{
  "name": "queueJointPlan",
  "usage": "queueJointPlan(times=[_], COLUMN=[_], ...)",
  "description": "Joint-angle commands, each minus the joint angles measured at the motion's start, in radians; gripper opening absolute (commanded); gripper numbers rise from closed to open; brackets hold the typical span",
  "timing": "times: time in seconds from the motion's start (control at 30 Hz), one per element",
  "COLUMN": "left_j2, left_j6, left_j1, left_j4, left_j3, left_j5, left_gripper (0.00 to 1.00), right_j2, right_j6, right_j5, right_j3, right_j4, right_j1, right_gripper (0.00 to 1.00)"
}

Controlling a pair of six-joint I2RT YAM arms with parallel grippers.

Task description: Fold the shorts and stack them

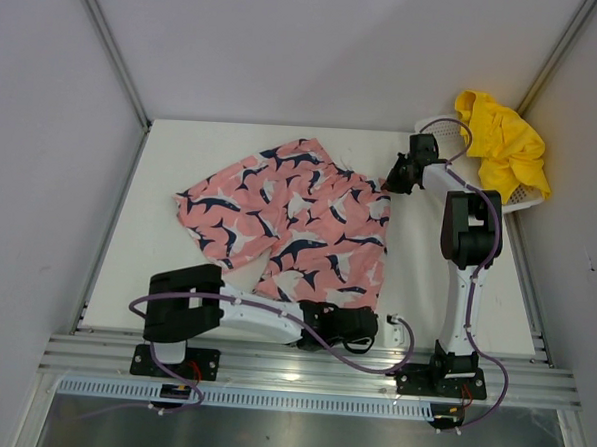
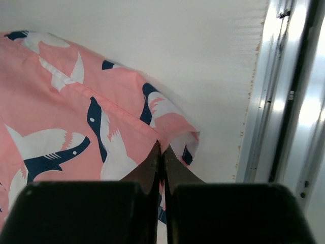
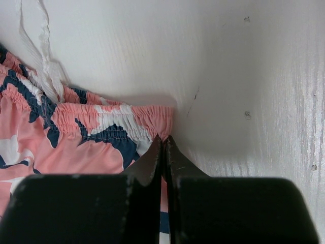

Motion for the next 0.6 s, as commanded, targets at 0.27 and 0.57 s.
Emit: queueJointPlan(times=[0.27,0.57], left_j2=[-0.12,-0.088], left_j6=[-0.102,-0.163], left_j1=[-0.121,-0.236], left_j4=[-0.039,0.049], left_j3=[-0.025,-0.042], left_j5=[0.009,-0.101], left_gripper=[0.0,0.0], right_j2=[-0.006,-0.001], right_j6=[0.022,0.051], right_j5=[-0.017,-0.056], right_j3=[0.028,0.013], right_j4=[0.0,0.005], right_j1=[-0.003,-0.003], right_gripper=[0.0,0.0])
